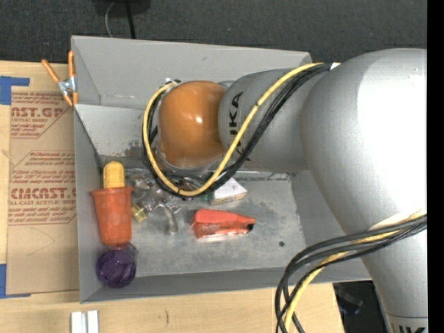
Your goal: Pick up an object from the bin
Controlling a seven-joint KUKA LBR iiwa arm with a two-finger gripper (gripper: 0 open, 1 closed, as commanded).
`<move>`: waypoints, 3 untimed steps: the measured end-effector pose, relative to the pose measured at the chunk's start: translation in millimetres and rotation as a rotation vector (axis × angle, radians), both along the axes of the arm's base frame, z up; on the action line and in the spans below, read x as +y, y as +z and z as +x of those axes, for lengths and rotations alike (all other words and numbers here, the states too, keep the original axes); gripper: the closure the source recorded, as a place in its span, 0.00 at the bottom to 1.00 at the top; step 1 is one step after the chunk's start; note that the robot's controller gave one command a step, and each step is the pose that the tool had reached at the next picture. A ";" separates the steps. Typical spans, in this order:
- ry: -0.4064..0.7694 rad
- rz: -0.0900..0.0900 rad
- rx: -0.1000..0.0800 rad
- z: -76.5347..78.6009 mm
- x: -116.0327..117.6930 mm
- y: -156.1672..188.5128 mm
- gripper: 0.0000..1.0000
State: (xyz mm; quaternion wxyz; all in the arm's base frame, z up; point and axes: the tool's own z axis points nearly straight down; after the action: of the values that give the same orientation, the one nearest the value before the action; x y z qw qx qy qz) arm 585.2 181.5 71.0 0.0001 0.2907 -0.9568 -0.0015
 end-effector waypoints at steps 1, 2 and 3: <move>-0.086 0.006 -0.009 8.5 0.5 -0.9 1.00; -0.086 0.006 -0.009 8.5 0.5 -0.9 1.00; -0.086 0.005 -0.007 7.7 0.4 1.5 1.00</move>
Offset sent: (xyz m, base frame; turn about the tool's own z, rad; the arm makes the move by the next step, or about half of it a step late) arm 0.0000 0.0000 0.0000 0.0000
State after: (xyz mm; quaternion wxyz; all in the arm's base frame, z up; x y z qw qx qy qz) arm 592.9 181.9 72.5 -0.0043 0.2495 -0.9684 -0.0030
